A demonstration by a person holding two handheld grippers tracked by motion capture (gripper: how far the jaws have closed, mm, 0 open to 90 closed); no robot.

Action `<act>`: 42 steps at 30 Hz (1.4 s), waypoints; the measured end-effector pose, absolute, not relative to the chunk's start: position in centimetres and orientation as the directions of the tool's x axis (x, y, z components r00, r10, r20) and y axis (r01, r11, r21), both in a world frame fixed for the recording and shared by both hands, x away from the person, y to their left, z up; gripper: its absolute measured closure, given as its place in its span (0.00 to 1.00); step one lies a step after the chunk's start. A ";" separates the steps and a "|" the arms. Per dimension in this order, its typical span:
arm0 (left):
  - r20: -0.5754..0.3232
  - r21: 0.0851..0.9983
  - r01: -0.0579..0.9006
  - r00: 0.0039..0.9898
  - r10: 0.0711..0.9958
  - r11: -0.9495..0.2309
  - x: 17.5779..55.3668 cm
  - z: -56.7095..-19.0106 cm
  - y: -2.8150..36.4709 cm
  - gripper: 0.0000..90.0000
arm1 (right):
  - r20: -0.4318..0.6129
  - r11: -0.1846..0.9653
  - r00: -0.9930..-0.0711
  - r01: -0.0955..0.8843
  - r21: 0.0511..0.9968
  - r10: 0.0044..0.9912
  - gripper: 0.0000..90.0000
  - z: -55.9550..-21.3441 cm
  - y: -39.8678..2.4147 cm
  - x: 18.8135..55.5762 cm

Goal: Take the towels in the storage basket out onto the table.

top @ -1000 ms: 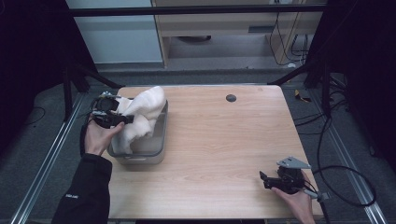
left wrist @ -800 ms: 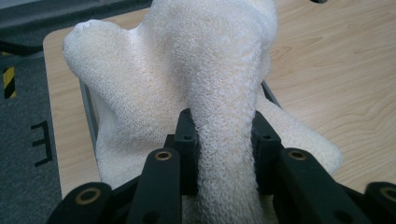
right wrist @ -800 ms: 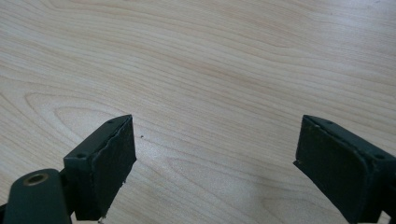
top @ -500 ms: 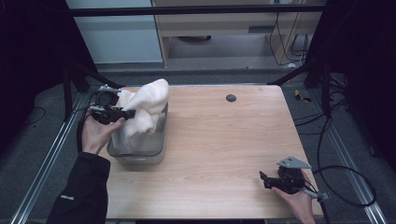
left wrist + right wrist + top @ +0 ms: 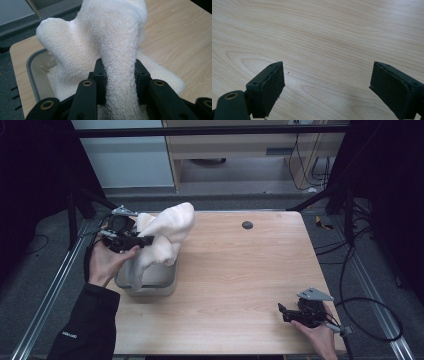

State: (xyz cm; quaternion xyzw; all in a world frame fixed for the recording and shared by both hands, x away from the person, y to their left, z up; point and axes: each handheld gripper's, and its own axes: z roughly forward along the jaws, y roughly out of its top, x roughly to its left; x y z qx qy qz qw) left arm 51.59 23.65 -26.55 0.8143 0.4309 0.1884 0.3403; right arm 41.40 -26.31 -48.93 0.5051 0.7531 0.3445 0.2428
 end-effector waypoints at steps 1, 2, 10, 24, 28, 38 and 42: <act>0.016 0.716 0.570 0.565 0.825 -0.404 51.5 -26.4 23.4 0.77 | -0.016 0.251 -0.371 0.594 0.764 0.929 0.13 -48.9 -26.3 41.4; 0.016 0.715 0.566 0.573 0.819 -0.410 51.4 -26.4 23.2 0.77 | -0.016 0.250 -0.370 0.594 0.764 0.929 0.13 -48.9 -26.3 41.4; 0.028 0.710 0.541 0.618 0.786 -0.450 50.6 -25.7 21.5 0.77 | -0.015 0.247 -0.368 0.594 0.766 0.930 0.13 -48.9 -26.3 41.3; 0.036 0.706 0.493 0.691 0.722 -0.508 49.4 -25.1 18.4 0.77 | -0.020 0.248 -0.367 0.587 0.771 0.930 0.13 -48.8 -26.4 41.3; 0.038 0.704 0.480 0.711 0.703 -0.523 49.1 -25.0 17.3 0.77 | -0.023 0.251 -0.368 0.586 0.770 0.930 0.13 -48.8 -26.4 41.3; 0.037 0.692 0.458 0.749 0.662 -0.557 48.6 -25.1 14.6 0.77 | -0.024 0.251 -0.369 0.581 0.774 0.929 0.13 -48.8 -26.4 41.2; 0.036 0.690 0.449 0.762 0.647 -0.568 48.5 -25.3 13.6 0.77 | -0.031 0.257 -0.373 0.575 0.776 0.927 0.13 -48.7 -26.5 41.2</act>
